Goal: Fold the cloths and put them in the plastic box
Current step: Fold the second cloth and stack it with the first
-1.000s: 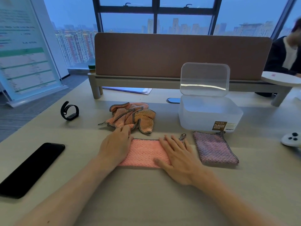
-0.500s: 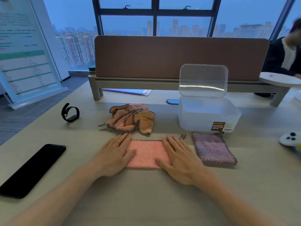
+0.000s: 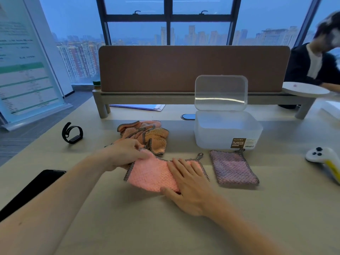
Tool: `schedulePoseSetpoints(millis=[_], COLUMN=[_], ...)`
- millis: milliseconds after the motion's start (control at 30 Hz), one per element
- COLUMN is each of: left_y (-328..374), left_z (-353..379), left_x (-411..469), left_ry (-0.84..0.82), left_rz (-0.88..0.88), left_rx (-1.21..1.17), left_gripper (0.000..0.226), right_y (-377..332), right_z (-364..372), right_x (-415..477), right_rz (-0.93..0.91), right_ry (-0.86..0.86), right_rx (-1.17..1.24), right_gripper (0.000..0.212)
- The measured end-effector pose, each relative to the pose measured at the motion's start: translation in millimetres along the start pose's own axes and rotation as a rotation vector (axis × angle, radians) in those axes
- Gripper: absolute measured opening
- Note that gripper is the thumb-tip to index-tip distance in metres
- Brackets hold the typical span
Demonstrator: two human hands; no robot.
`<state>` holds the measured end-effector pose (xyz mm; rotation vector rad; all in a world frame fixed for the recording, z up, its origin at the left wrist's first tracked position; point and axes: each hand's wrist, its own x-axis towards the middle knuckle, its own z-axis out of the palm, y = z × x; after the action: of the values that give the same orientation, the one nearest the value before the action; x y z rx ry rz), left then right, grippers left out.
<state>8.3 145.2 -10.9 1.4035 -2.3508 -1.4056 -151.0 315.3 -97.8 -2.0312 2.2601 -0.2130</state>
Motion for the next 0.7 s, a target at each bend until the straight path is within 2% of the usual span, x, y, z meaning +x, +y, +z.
schedulePoseSetpoints(millis=[100, 167, 267, 300, 367, 467, 533, 700], left_y=[31.9, 53.5, 75.4, 80.4, 89.1, 91.8, 89.1, 83.6], left_z=[11.3, 27.0, 59.0, 70.2, 92.1, 114.1, 120.8, 118.5], left_x=[3.1, 9.3, 21.1, 23.9, 26.3, 33.0, 37.5, 35.8], left_ry=[0.045, 0.031, 0.008, -0.006, -0.062, -0.086, -0.095, -0.072], left_rz=[0.049, 0.098, 0.143, 0.143, 0.128, 0.107, 0.084, 0.120], left_rx=[-0.155, -0.163, -0.031, 0.006, 0.027, 0.040, 0.044, 0.021], left_gripper=[0.025, 0.023, 0.020, 0.018, 0.010, 0.011, 0.011, 0.031], right_y=[3.0, 12.0, 35.1, 42.3, 50.0, 50.9, 50.7, 58.7], right_z=[-13.7, -28.9, -47.8, -52.8, -60.8, -66.0, -65.1, -51.7], right_x=[-5.6, -12.1, -20.5, -22.0, -26.6, -35.0, -37.3, -33.3], right_rz=[0.016, 0.053, 0.263, 0.347, 0.456, 0.510, 0.513, 0.452], right_ry=[0.001, 0.117, 0.373, 0.410, 0.349, 0.191, 0.143, 0.178], right_rx=[0.244, 0.539, 0.904, 1.019, 1.182, 1.193, 1.102, 0.743], right_gripper=[0.082, 0.070, 0.045, 0.037, 0.031, 0.038, 0.041, 0.029])
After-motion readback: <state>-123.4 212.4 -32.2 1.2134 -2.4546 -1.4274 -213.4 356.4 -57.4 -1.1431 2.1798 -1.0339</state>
